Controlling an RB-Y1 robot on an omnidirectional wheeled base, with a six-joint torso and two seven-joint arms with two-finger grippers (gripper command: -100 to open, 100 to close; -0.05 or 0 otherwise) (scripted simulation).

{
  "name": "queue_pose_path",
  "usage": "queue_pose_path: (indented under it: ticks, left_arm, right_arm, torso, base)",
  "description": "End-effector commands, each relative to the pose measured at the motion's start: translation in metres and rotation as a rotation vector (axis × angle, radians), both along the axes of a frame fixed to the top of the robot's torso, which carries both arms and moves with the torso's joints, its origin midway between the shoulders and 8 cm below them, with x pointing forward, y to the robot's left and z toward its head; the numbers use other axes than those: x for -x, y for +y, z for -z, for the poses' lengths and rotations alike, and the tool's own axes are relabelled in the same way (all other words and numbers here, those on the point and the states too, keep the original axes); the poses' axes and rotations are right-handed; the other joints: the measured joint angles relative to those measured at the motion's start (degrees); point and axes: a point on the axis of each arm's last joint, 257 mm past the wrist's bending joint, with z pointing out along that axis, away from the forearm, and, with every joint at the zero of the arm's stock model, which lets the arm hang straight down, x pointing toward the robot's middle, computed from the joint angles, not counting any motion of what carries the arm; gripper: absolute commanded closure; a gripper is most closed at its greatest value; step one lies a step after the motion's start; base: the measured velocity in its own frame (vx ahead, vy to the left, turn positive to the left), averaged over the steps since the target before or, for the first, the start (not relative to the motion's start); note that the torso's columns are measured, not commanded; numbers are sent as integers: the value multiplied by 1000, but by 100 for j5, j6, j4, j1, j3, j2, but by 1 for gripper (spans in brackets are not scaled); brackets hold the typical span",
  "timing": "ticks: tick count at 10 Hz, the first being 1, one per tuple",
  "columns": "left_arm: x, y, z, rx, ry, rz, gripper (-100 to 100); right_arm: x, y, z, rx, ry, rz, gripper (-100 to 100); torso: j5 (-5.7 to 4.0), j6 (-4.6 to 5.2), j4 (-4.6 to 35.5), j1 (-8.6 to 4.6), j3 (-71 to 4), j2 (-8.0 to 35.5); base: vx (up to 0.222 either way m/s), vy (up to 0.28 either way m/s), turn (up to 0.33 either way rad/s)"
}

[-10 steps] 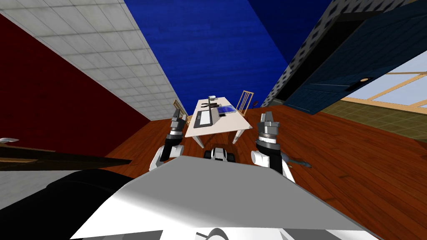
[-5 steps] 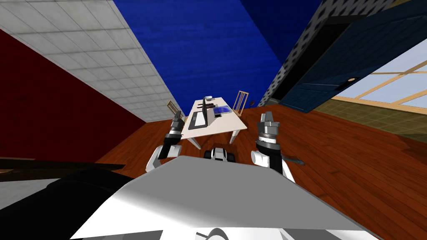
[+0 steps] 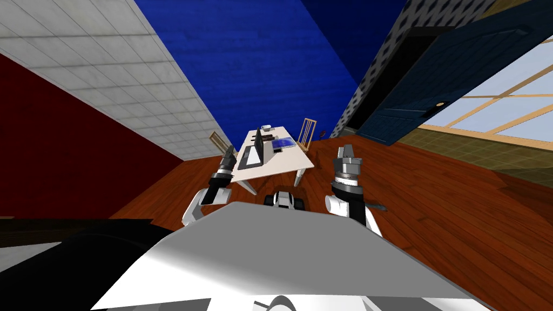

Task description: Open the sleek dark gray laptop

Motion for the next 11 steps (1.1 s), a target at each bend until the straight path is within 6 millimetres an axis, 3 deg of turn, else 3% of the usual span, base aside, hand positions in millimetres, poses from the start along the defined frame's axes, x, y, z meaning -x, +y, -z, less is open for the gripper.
queue_pose_path:
  ticks: [1, 11]
  left_arm:
    - [-3, 18, 14, -38, 67, -44, -100]
    - [-1, 106, 45, -234, 319, -243, -100]
  right_arm:
    - [0, 0, 0, 0, 0, 0, 0]
    - [0, 0, 0, 0, 0, 0, 0]
  torso:
    - [1, 0, -1, 2, -1, -3]
    - [4, -1, 2, 11, 3, 5]
  base:
    - [47, -99, -55]
    - [57, -121, -65]
